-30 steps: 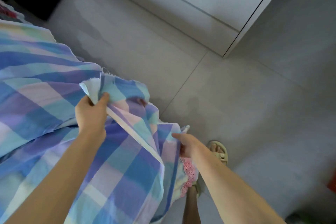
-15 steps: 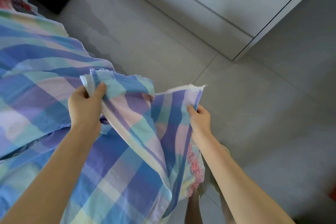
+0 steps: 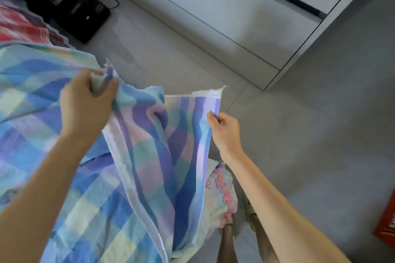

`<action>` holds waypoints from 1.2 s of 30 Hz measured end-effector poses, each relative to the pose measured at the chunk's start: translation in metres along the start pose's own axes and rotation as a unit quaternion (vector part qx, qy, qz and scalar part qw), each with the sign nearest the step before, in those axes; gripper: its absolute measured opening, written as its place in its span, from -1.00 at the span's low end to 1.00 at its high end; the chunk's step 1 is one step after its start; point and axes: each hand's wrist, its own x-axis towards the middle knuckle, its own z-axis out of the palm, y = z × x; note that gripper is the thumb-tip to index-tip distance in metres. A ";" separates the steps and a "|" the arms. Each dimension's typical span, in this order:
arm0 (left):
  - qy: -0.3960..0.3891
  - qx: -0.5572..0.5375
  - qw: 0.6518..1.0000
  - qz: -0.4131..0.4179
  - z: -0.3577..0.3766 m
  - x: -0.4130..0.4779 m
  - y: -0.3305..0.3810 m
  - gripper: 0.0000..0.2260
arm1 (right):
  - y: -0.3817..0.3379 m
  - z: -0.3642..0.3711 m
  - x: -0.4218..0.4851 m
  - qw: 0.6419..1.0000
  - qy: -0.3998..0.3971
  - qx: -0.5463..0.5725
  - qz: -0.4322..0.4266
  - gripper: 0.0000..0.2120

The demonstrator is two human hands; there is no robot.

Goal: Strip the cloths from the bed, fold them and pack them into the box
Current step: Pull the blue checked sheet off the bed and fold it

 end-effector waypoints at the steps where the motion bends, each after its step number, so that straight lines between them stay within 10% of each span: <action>1: -0.030 0.015 0.999 0.029 0.008 -0.013 0.009 -0.83 | -0.009 0.003 -0.005 1.000 0.005 0.003 -0.014 -0.53; 16: -0.114 -0.090 0.987 -0.065 0.029 -0.051 0.049 -0.53 | -0.059 0.043 -0.049 0.983 0.024 -0.040 -0.178 -0.60; 27: -0.121 -0.081 0.989 -0.038 0.014 -0.056 0.045 -0.56 | -0.080 0.056 -0.061 0.922 -0.035 -0.292 -0.253 -0.55; 36: -0.329 -0.212 0.918 -0.068 -0.009 -0.055 0.039 -0.80 | -0.080 0.045 -0.058 0.928 -0.090 -0.248 -0.264 -0.73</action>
